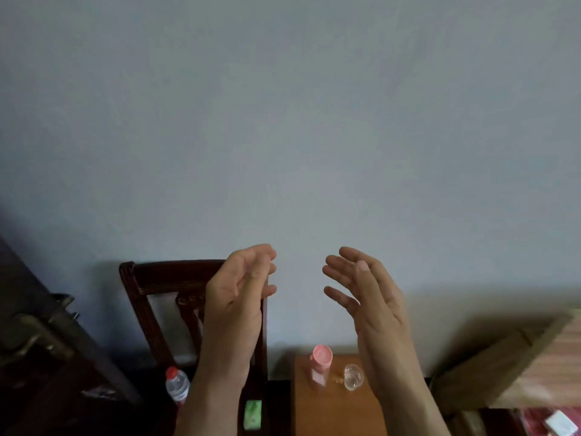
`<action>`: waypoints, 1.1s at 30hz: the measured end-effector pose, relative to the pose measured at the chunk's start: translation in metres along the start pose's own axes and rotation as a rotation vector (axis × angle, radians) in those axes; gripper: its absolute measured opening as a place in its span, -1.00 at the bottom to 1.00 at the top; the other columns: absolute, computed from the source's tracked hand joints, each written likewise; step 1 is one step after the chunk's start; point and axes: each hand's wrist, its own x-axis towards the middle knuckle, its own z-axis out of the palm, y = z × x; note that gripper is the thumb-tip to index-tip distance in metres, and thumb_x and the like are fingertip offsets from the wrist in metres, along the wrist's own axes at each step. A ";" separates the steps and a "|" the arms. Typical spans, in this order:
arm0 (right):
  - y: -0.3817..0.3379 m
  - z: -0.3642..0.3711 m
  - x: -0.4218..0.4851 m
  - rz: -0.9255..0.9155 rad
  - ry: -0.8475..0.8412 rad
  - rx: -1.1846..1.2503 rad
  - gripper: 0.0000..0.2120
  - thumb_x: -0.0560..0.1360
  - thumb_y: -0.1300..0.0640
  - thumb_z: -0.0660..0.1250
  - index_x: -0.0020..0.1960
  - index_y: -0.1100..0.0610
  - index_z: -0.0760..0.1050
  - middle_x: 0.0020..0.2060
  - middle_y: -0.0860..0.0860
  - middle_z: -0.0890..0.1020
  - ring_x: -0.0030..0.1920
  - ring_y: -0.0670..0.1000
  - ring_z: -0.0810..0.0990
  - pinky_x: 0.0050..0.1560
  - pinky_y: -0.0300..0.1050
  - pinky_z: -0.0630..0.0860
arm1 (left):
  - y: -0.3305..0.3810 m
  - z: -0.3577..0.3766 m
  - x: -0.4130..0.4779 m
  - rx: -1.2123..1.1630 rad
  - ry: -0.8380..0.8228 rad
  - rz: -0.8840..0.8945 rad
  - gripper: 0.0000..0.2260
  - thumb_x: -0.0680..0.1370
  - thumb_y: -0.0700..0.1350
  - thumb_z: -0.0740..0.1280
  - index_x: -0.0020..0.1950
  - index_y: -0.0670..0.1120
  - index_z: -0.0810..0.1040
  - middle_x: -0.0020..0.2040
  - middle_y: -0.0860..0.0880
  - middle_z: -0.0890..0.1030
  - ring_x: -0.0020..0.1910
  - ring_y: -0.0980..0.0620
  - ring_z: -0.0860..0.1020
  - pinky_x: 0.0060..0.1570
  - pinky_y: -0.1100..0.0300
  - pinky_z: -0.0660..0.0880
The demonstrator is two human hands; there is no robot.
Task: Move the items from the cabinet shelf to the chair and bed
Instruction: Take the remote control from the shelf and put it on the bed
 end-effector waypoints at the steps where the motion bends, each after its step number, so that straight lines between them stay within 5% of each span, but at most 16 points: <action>1: -0.004 -0.005 -0.003 -0.010 0.021 0.000 -0.60 0.51 -0.17 0.24 0.21 0.04 0.59 0.10 0.01 0.74 0.17 -0.02 0.70 0.12 -0.06 0.61 | 0.003 0.006 -0.003 -0.009 -0.024 -0.005 -0.76 0.55 0.06 0.30 0.08 -0.01 0.66 0.06 0.04 0.72 0.09 0.06 0.67 0.04 0.07 0.62; 11: -0.045 -0.035 -0.035 -0.162 0.265 -0.063 -0.58 0.48 -0.12 0.22 0.21 0.08 0.58 0.09 0.03 0.73 0.14 -0.01 0.71 0.13 -0.03 0.64 | 0.024 0.046 -0.006 -0.077 -0.328 0.049 -0.66 0.49 0.16 0.26 0.10 -0.01 0.65 0.05 0.10 0.72 0.08 0.11 0.67 0.01 0.13 0.62; 16: -0.045 -0.035 -0.067 -0.189 0.413 -0.087 -0.56 0.48 -0.11 0.24 0.24 0.10 0.58 0.11 0.05 0.72 0.16 0.01 0.70 0.14 0.01 0.63 | 0.014 0.043 -0.017 -0.130 -0.460 0.016 -0.73 0.54 0.14 0.30 0.08 0.02 0.65 0.05 0.09 0.71 0.10 0.06 0.66 0.04 0.05 0.62; 24: -0.046 -0.027 -0.122 -0.193 0.676 -0.190 -0.60 0.58 -0.13 0.22 0.27 0.08 0.56 0.16 0.07 0.69 0.21 0.04 0.67 0.17 0.00 0.61 | 0.002 0.042 -0.038 -0.166 -0.709 -0.015 -0.79 0.61 0.09 0.22 0.12 0.10 0.61 0.06 0.17 0.68 0.12 0.16 0.64 0.00 0.18 0.60; 33: -0.078 -0.054 -0.234 -0.304 0.972 -0.269 -0.60 0.58 -0.13 0.20 0.26 0.08 0.56 0.15 0.09 0.70 0.20 0.06 0.68 0.20 0.06 0.61 | 0.022 0.070 -0.126 -0.299 -1.074 -0.107 -0.72 0.54 0.13 0.27 0.11 0.02 0.63 0.04 0.07 0.69 0.06 0.10 0.66 -0.04 0.16 0.65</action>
